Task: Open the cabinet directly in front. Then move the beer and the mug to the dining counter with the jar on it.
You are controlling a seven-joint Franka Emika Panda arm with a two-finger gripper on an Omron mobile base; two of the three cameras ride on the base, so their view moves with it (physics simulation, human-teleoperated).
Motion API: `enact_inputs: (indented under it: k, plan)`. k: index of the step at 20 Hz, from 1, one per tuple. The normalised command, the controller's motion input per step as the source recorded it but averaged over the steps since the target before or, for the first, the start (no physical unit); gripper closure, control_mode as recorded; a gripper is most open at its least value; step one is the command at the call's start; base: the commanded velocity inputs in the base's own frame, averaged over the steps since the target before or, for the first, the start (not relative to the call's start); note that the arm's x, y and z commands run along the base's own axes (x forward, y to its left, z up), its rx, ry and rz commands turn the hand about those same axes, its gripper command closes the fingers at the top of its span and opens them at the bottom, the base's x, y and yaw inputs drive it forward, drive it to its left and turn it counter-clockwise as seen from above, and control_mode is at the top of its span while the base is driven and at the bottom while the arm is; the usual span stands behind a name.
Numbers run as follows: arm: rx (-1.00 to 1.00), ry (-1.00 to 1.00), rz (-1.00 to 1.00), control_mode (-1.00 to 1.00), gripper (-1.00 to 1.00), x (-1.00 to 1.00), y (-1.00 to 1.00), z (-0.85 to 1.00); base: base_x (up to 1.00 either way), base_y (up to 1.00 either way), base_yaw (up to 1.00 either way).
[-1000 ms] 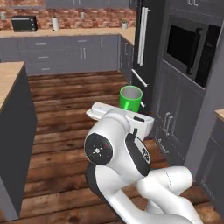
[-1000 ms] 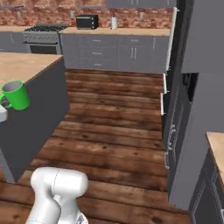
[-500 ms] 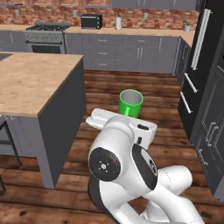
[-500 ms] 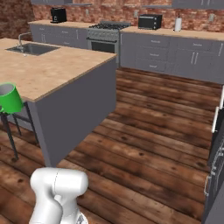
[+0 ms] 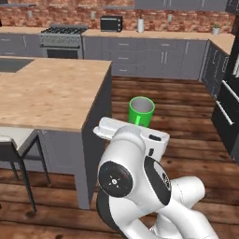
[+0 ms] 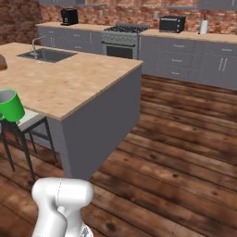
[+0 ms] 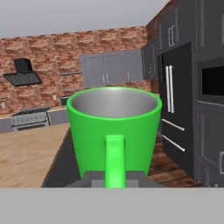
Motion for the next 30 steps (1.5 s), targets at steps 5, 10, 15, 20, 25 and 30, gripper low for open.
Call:
enact_inputs:
  k: [5,10,15,20,25,30]
  plan:
    - [0.0,0.0,0.0,1.0,1.0,0.0,0.0,0.0,0.5,1.0,0.0]
    - [0.0,0.0,0.0,1.0,1.0,0.0,0.0,0.0,-0.11,1.0,-0.13]
    - [0.0,0.0,0.0,1.0,1.0,0.0,0.0,0.0,-0.01,1.0,-0.23]
    - [0.0,0.0,0.0,1.0,1.0,0.0,0.0,0.0,0.0,1.0,-0.18]
    - [0.0,0.0,0.0,1.0,1.0,0.0,0.0,0.0,0.0,1.0,-0.13]
    - [0.0,0.0,0.0,1.0,1.0,0.0,0.0,0.0,0.0,1.0,-0.09]
